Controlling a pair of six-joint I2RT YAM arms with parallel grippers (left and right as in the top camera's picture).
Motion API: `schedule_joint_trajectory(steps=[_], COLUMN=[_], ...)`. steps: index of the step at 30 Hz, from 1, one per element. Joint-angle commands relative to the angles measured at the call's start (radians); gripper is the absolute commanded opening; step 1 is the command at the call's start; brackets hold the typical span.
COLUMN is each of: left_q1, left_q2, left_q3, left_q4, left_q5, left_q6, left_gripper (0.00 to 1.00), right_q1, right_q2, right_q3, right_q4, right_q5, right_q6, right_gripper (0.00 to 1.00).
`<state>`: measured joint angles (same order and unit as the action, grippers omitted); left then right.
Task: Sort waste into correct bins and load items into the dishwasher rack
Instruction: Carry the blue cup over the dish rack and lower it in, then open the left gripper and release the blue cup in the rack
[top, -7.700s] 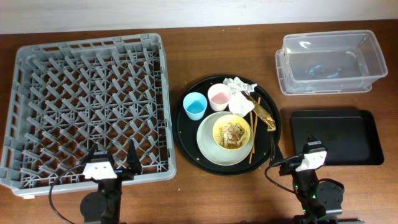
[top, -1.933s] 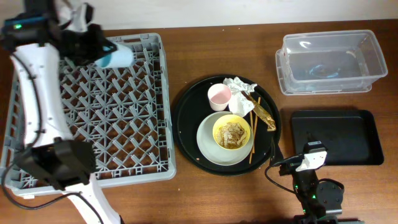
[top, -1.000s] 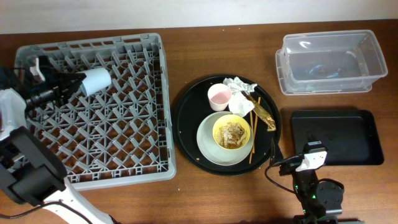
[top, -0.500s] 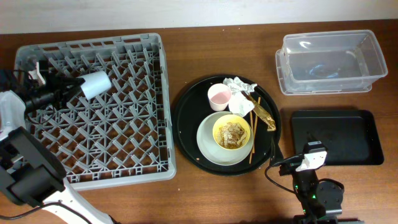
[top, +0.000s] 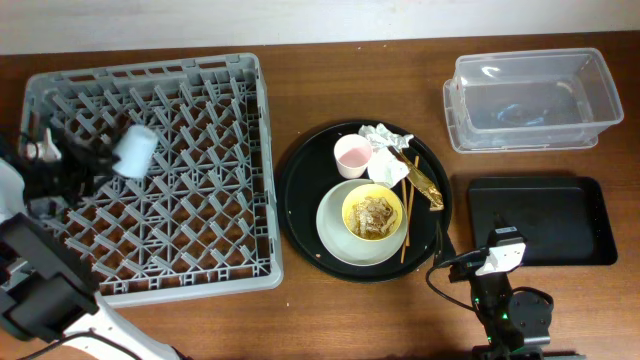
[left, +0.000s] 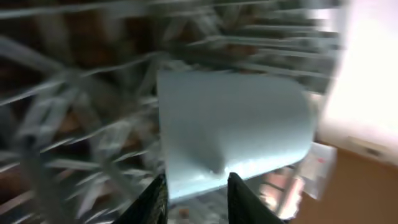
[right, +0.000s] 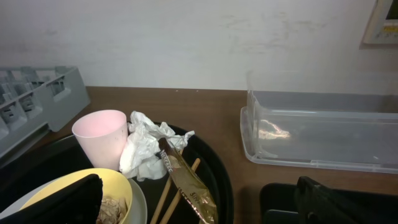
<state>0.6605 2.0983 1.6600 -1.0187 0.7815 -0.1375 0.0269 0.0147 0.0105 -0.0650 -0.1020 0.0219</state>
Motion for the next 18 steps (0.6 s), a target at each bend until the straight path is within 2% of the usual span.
schedule_joint_trajectory(steps=[1,8,9,10,12,15,18], left_q1=[0.022,0.021,0.016,0.008,-0.023,-0.105,-0.201], left_q2=[0.020,0.020,0.020,0.020,0.020,0.020,0.020], left_q3=[0.000,0.146,0.190,0.232,0.335,0.444,0.467], left_q4=[-0.028,-0.156,-0.188,-0.220,-0.303,-0.367,-0.349], left_q5=[-0.146,-0.146,-0.146,-0.145,-0.132,-0.127,-0.289], left_q6=[0.003,0.003,0.004,0.010,0.056,0.132,0.141], left_gripper=[0.31,0.31,0.29,0.22,0.00,0.00,0.00], right_q1=[0.005,0.005,0.005,0.005,0.005,0.005,0.005], right_q2=[-0.008,-0.008,-0.008,-0.008,-0.008,-0.008,-0.008], right_q3=[-0.005,-0.005,-0.005,-0.005,-0.005,-0.005,-0.005], right_q4=[-0.006,-0.006,-0.006,-0.006,-0.006,-0.006,-0.006], right_q5=[0.009,0.009,0.009,0.009,0.008,0.009,0.009], right_q6=[0.000,0.000,0.000,0.000,0.000,0.000,0.000], right_gripper=[0.99,0.99,0.99,0.99,0.99,0.99,0.99])
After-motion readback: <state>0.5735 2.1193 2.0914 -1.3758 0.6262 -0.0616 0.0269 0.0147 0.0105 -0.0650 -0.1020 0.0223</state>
